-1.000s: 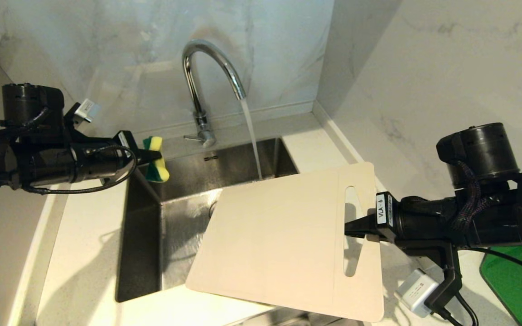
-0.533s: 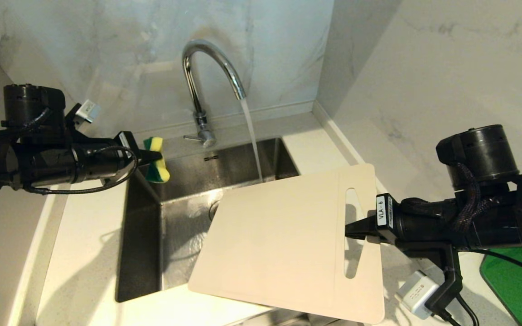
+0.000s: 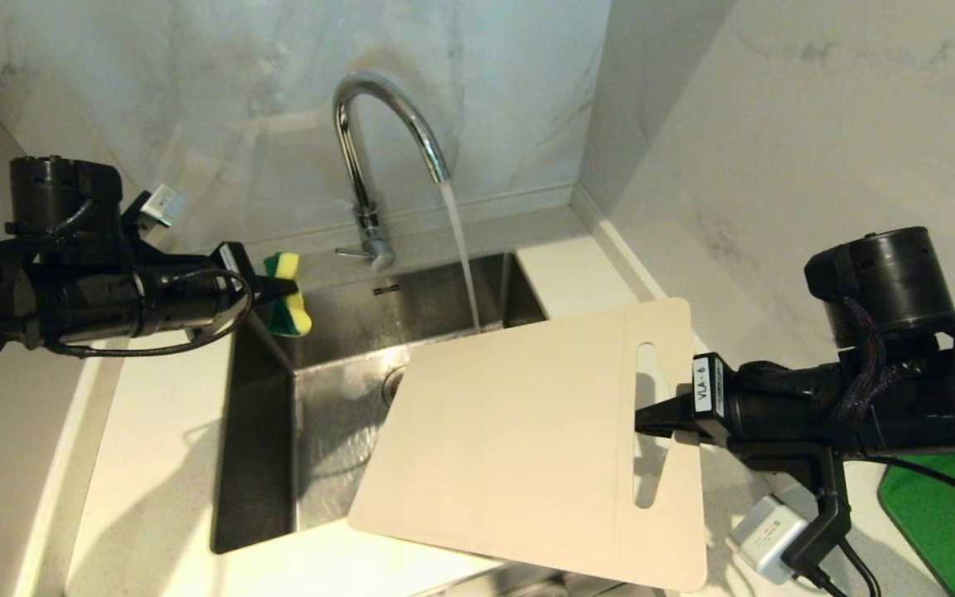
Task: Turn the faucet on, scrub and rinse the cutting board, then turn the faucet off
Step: Scrub the cutting board underwater
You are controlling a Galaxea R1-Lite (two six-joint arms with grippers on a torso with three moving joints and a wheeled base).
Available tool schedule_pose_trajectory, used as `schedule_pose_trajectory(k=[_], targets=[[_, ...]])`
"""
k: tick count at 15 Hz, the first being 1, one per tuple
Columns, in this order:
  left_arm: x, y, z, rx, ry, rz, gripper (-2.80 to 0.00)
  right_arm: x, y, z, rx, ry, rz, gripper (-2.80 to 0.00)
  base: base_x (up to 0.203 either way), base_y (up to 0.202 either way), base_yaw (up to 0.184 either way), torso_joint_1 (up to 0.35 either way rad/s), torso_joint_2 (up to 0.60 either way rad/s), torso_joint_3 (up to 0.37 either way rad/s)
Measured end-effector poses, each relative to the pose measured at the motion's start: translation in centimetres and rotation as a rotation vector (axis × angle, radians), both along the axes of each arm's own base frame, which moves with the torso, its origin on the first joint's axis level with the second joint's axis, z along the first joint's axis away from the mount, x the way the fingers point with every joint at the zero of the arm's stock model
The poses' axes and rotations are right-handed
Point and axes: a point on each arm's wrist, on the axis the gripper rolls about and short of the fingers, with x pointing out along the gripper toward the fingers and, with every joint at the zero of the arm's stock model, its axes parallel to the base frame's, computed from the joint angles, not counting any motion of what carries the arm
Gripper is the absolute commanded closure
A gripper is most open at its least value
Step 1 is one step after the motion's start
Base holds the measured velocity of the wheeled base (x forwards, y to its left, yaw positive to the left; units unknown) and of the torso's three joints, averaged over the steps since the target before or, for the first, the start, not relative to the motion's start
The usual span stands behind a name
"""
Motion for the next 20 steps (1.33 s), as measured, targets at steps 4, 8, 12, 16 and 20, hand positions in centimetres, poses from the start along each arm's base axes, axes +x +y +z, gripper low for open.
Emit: schedule_pose_trajectory(k=[4, 8, 12, 16, 20], targets=[[0.0, 0.0, -0.1, 0.001, 0.003, -0.001, 0.00, 0.0, -0.1, 0.1, 0.001, -0.003, -0.004, 0.00, 0.000, 0.000, 0.000, 0.000, 0.00, 0.000], [0.0, 0.0, -0.1, 0.001, 0.003, -0.001, 0.00, -0.3, -0.6, 0.5, 0.006, -0.018, -0.023, 0.00, 0.000, 0.000, 0.000, 0.000, 0.00, 0.000], [0.0, 0.0, -0.1, 0.001, 0.003, -0.001, 0.00, -0.8, -0.8, 0.2, 0.003, -0.008, -0.026, 0.00, 0.000, 0.000, 0.000, 0.000, 0.00, 0.000], [-0.3, -0.3, -0.1, 0.001, 0.010, -0.012, 0.00, -1.3, -1.1, 0.1, 0.002, -0.007, -0.036, 0.00, 0.000, 0.000, 0.000, 0.000, 0.00, 0.000], [-0.6, -0.8, -0.1, 0.001, 0.011, -0.029, 0.00, -2.2, -2.1, 0.7, 0.009, -0.028, -0.076, 0.00, 0.000, 0.000, 0.000, 0.000, 0.00, 0.000]])
